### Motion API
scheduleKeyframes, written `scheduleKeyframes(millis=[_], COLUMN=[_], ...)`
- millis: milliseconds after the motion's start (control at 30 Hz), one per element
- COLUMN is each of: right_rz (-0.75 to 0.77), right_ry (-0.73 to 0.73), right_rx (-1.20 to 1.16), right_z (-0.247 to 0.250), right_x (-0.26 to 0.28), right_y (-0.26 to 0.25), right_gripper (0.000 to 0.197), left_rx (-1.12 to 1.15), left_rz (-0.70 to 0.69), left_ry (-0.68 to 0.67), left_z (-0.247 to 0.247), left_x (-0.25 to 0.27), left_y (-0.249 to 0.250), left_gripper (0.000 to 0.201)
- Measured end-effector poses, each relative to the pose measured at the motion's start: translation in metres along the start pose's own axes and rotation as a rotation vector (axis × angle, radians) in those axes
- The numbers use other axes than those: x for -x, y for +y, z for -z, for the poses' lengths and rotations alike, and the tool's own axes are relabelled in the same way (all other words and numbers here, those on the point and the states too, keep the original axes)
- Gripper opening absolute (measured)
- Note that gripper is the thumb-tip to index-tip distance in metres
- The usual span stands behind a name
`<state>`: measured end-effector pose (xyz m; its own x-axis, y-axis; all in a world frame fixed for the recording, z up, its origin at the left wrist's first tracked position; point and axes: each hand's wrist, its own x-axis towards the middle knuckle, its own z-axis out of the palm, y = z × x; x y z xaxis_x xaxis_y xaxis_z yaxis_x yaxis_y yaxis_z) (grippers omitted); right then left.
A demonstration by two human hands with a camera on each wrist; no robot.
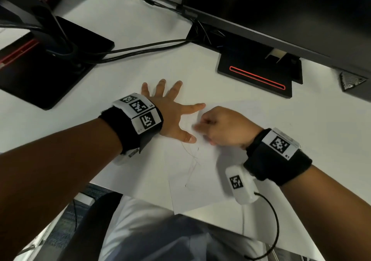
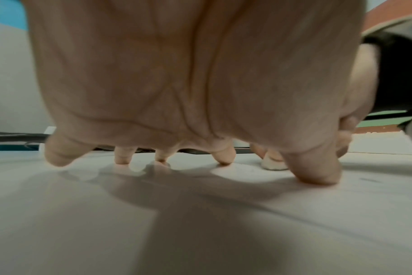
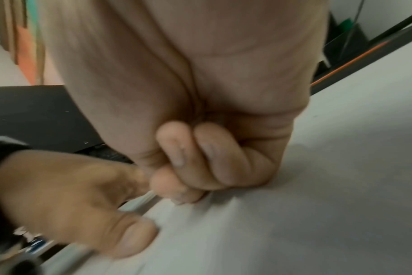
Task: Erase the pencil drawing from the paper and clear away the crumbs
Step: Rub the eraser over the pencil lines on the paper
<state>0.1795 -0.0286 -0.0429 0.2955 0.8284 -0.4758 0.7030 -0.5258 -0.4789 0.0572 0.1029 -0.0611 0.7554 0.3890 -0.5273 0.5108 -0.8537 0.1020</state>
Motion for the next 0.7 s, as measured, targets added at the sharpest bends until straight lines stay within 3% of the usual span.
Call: scheduleKeyframes(millis=[267, 433, 533, 700], right_rz=[-0.049, 0.042, 0.133, 0.078], right_ry=[0.001, 0.073, 0.019, 0.11], right_rx=[-0.196, 0.054, 0.13, 0.175], right_z=[0.01, 0.01, -0.001, 0.016], right_x=[0.001, -0.002, -0.004, -0.015], right_y=[0.019, 0.007, -0.005, -0.001], right_gripper=[0.037, 0.039, 0.04, 0.039], left_rx=[-0.06, -0.104, -0.126, -0.126], left_rz=[-0.117, -0.11, -0.1, -0.09], left_ry=[0.01, -0.03, -0.051, -0.09], left_z=[0.015, 0.018, 0.02, 0.022], left_x=[0.007, 0.008, 0.006, 0.005], left_y=[-0.031, -0.027, -0.022, -0.021], left_gripper=[0.105, 0.106, 0.107, 0.108])
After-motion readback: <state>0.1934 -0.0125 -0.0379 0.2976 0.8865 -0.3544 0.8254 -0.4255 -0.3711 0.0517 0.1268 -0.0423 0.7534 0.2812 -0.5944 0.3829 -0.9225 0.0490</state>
